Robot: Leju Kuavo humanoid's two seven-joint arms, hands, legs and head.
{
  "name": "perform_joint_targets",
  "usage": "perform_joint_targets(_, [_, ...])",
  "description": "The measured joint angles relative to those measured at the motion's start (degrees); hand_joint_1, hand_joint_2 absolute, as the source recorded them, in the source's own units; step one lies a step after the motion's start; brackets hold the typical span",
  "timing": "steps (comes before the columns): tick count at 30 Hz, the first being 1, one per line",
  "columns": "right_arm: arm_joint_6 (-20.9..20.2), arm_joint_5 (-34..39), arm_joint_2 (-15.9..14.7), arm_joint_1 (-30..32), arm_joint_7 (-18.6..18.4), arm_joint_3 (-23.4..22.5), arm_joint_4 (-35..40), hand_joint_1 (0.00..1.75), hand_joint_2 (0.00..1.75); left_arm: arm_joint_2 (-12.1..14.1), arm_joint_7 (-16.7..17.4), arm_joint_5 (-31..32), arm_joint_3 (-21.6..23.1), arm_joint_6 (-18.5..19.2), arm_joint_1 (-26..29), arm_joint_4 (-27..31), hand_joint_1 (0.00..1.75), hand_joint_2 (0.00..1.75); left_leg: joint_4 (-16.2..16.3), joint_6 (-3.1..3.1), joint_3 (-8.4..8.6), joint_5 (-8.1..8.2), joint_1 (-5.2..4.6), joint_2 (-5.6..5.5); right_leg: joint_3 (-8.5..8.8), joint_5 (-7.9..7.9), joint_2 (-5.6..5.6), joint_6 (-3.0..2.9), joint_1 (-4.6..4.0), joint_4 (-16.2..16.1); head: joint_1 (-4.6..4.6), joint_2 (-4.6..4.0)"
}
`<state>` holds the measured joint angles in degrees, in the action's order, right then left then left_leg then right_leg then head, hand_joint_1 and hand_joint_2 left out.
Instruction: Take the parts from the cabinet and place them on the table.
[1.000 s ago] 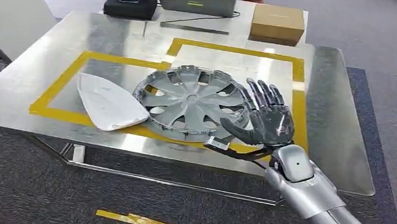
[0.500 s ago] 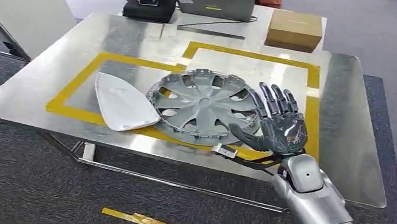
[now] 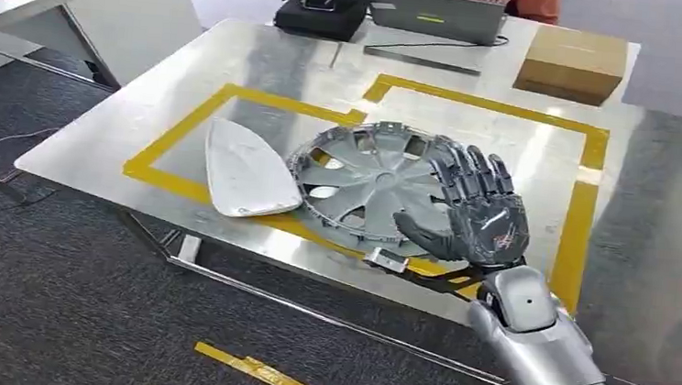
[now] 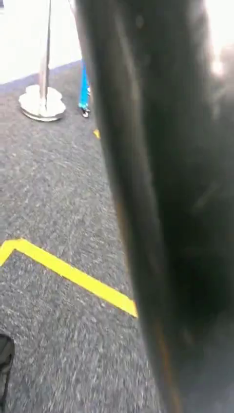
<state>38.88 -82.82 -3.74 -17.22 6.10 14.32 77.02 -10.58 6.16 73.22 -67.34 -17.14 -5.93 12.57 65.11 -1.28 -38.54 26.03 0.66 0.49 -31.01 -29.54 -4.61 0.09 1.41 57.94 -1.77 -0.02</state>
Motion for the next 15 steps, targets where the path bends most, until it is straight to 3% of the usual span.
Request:
perform_joint_targets(1, [0.0,0.0,0.0,0.0,0.0,0.0,0.0,0.00,0.00,0.0,0.0,0.1,0.1,0.0,0.0,0.0,0.00,0.00,-4.9,0.59,2.68,-1.97,-0.36,2.99,0.35,-0.24,-0.60,0.21,-0.12,0.0,-0.07,0.02])
perform_joint_targets(2, [0.0,0.0,0.0,0.0,0.0,-0.1,0.0,0.00,0.00,0.0,0.0,0.2,0.1,0.1,-0.2,0.0,0.00,0.00,-6.3,0.66,3.49,-0.97,-1.27,4.96,0.41,-0.55,-1.14,0.65,-0.58,0.1,-0.09,0.00])
perform_joint_targets(6, [0.0,-0.3,0.0,0.3,-0.3,-0.2,0.5,0.00,0.00,-0.1,0.0,0.5,0.2,0.2,-0.1,0.0,0.00,0.00,-7.2,1.70,3.02,-0.81,-1.20,2.68,1.02,-0.99,-3.95,1.58,-0.86,-0.5,0.00,0.02])
perform_joint_targets(7, [0.0,-0.6,0.0,0.4,-0.6,-0.3,0.9,0.00,0.00,-0.2,0.1,0.5,0.2,0.3,0.0,0.0,0.00,0.00,-7.7,2.20,3.45,-1.09,-0.77,1.84,0.72,-1.85,-1.78,2.10,-0.48,0.2,0.09,0.02])
perform_joint_targets(8, [0.0,-0.8,0.0,0.6,-0.8,-0.4,1.3,0.00,0.00,-0.2,0.2,0.7,0.3,0.3,0.0,0.0,0.00,0.00,-7.7,2.41,3.51,-1.06,-0.70,1.19,-0.27,-3.26,1.45,1.99,-0.33,2.4,0.26,0.00])
perform_joint_targets(9, [0.0,-1.1,0.0,1.0,-1.2,-0.5,1.5,0.00,0.00,-0.3,0.2,0.7,0.3,0.3,-0.2,0.0,0.00,0.00,-7.7,2.77,3.50,-1.07,-0.70,0.43,-2.46,-5.47,3.35,1.93,-0.34,6.8,0.52,0.02])
perform_joint_targets(11, [0.0,-1.7,-0.1,2.3,-1.7,-0.7,2.0,0.00,0.00,-0.5,0.2,1.0,0.5,0.4,-0.4,0.0,0.00,0.00,-7.7,3.03,3.50,-0.97,-0.81,-1.28,-7.76,-8.99,4.55,1.99,-0.42,16.5,0.59,0.00])
perform_joint_targets(12, [0.0,-1.8,-0.1,2.9,-1.9,-0.8,2.2,0.00,0.00,-0.5,0.2,1.0,0.7,0.5,-0.4,0.0,0.00,0.00,-7.7,3.06,3.58,-0.96,-0.85,-2.23,-9.53,-9.00,4.58,1.97,-0.44,18.8,0.61,0.00])
perform_joint_targets(13, [0.0,-1.9,-0.1,3.3,-2.0,-0.8,2.5,0.00,0.00,-0.5,0.2,1.0,0.7,0.5,-0.3,0.0,0.00,0.00,-7.6,3.06,3.70,-0.93,-0.86,-3.10,-9.90,-7.49,4.58,1.87,-0.44,18.2,0.61,0.02])
perform_joint_targets(15, [0.0,-2.0,-0.1,3.7,-2.3,-0.9,3.2,0.00,0.00,-0.5,0.2,1.1,0.8,0.5,-0.1,0.0,0.00,0.00,-7.6,2.86,4.09,-0.77,-0.85,-4.75,-7.19,-1.71,5.01,1.62,-0.40,10.4,0.61,0.00])
